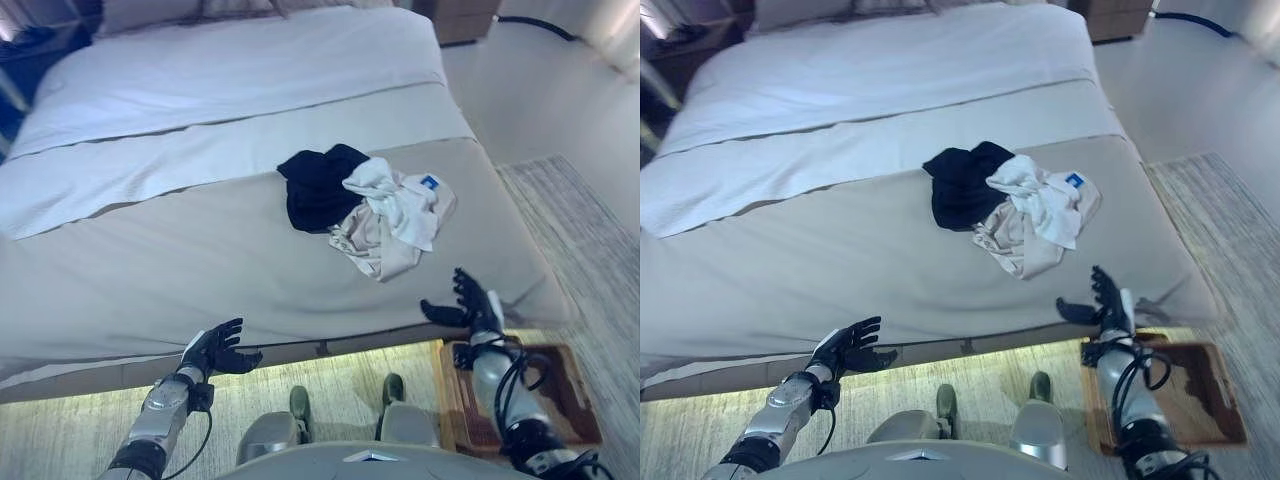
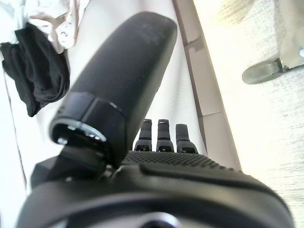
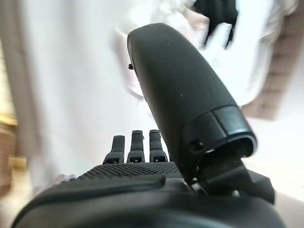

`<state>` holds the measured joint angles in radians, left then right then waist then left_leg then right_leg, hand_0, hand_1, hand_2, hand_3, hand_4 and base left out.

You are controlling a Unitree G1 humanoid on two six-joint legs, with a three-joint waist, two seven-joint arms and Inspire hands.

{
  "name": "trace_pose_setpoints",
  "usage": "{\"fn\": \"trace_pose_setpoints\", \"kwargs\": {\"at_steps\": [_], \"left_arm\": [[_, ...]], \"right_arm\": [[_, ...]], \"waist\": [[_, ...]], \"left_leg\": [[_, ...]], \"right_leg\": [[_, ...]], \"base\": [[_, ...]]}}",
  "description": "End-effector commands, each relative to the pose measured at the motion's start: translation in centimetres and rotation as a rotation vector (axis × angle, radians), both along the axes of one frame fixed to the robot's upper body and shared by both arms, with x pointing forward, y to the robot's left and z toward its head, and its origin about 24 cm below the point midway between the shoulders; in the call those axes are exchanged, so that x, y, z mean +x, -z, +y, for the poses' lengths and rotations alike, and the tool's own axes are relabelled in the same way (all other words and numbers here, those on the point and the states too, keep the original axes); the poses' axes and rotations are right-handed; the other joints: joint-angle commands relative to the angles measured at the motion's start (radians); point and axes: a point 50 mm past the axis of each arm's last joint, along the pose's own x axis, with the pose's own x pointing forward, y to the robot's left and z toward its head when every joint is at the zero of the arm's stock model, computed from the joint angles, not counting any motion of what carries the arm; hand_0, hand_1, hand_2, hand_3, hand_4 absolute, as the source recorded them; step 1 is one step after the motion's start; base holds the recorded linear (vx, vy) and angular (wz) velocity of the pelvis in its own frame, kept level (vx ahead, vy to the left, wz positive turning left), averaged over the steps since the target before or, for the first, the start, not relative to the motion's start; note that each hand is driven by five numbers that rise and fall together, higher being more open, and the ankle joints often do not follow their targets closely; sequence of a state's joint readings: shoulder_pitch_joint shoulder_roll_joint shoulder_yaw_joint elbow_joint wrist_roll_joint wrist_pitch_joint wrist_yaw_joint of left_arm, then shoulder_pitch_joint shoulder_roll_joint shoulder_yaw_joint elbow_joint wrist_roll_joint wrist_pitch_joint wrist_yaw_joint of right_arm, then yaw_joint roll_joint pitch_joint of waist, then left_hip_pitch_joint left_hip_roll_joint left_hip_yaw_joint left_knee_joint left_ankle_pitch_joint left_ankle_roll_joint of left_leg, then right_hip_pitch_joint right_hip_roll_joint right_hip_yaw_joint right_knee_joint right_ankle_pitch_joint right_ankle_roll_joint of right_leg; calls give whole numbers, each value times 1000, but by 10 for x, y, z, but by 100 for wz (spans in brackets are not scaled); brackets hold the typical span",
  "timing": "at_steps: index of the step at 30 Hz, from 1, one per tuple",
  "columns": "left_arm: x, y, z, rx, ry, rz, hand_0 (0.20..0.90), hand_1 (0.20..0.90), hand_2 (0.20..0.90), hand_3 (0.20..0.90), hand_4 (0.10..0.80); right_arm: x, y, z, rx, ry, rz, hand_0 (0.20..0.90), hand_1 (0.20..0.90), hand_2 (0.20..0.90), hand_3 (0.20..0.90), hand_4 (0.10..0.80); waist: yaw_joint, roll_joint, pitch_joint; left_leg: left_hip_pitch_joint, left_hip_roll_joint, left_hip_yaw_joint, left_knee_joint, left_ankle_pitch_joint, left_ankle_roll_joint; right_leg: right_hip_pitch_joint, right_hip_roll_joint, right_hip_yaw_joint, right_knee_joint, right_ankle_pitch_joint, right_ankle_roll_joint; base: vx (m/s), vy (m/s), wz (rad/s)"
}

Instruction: Pick up the clothes from the bed and place them into the basket

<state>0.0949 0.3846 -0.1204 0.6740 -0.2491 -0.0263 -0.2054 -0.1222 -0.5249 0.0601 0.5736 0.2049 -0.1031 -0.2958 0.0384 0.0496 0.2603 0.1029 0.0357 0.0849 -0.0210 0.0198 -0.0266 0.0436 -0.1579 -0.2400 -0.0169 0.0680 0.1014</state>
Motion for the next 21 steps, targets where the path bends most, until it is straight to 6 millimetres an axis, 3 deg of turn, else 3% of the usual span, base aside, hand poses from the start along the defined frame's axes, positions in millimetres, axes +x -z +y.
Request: {"fn": "trace_pose_setpoints", "kwargs": {"at_steps": [1, 2, 3, 4, 6, 12, 18, 20, 21], "left_arm": [[24, -20, 1, 33, 103, -122, 900, 900, 900, 900, 800], [25, -20, 1, 33, 102, -123, 900, 900, 900, 900, 800], [30, -22, 0, 32, 118, -140, 900, 900, 900, 900, 800], [32, -23, -1, 31, 122, -149, 900, 900, 900, 900, 800], [34, -25, -1, 28, 123, -160, 900, 900, 900, 900, 800], [41, -34, -5, -28, 150, -221, 900, 900, 900, 900, 800], [46, -54, -32, -304, 348, -298, 900, 900, 900, 900, 800], [48, -58, -34, -329, 356, -320, 900, 900, 900, 900, 800], [50, -61, -34, -335, 342, -340, 900, 900, 900, 900, 800]], "right_arm": [[47, -98, -17, -246, -12, -313, 900, 900, 900, 900, 800], [48, -102, -17, -258, -10, -320, 900, 900, 900, 900, 800], [67, -139, -19, -370, -2, -364, 900, 900, 900, 900, 800], [73, -155, -24, -405, 10, -382, 900, 900, 900, 900, 800], [78, -170, -28, -433, 28, -405, 900, 900, 900, 900, 800], [89, -242, -47, -613, 138, -465, 900, 900, 900, 900, 800], [91, -288, -54, -872, 191, -379, 900, 900, 900, 900, 800], [94, -295, -53, -914, 188, -349, 900, 900, 900, 900, 800], [97, -298, -51, -926, 184, -323, 900, 900, 900, 900, 800]], "waist": [[30, -19, -34], [31, -19, -33], [49, -10, -10], [56, -5, 3], [63, 1, 19], [98, 38, 94], [115, 83, 162], [115, 91, 176], [117, 94, 191]], "left_leg": [[-92, 43, 28, 152, -91, -26], [-96, 43, 27, 153, -90, -27], [-127, 43, 14, 161, -86, -31], [-142, 42, 8, 169, -87, -34], [-157, 41, 3, 181, -89, -36], [-272, 24, -20, 278, -106, -40], [-395, 3, -29, 387, -120, -27], [-425, -1, -27, 416, -126, -22], [-440, -2, -29, 451, -158, -24]], "right_leg": [[-36, -13, -45, 191, -148, -16], [-40, -14, -47, 194, -150, -17], [-73, -23, -62, 229, -162, -24], [-87, -28, -66, 244, -168, -27], [-103, -35, -71, 261, -174, -30], [-218, -73, -77, 382, -204, -50], [-353, -103, -70, 529, -238, -80], [-390, -107, -65, 569, -248, -88], [-412, -109, -52, 620, -285, -85]], "base": [[-19, -14, 17], [-82, 5, 34], [-107, 13, 31], [-144, 19, 24], [-94, 16, 15], [-97, 38, 16], [-64, 39, 20], [23, 2, 8], [56, -31, 5]]}}
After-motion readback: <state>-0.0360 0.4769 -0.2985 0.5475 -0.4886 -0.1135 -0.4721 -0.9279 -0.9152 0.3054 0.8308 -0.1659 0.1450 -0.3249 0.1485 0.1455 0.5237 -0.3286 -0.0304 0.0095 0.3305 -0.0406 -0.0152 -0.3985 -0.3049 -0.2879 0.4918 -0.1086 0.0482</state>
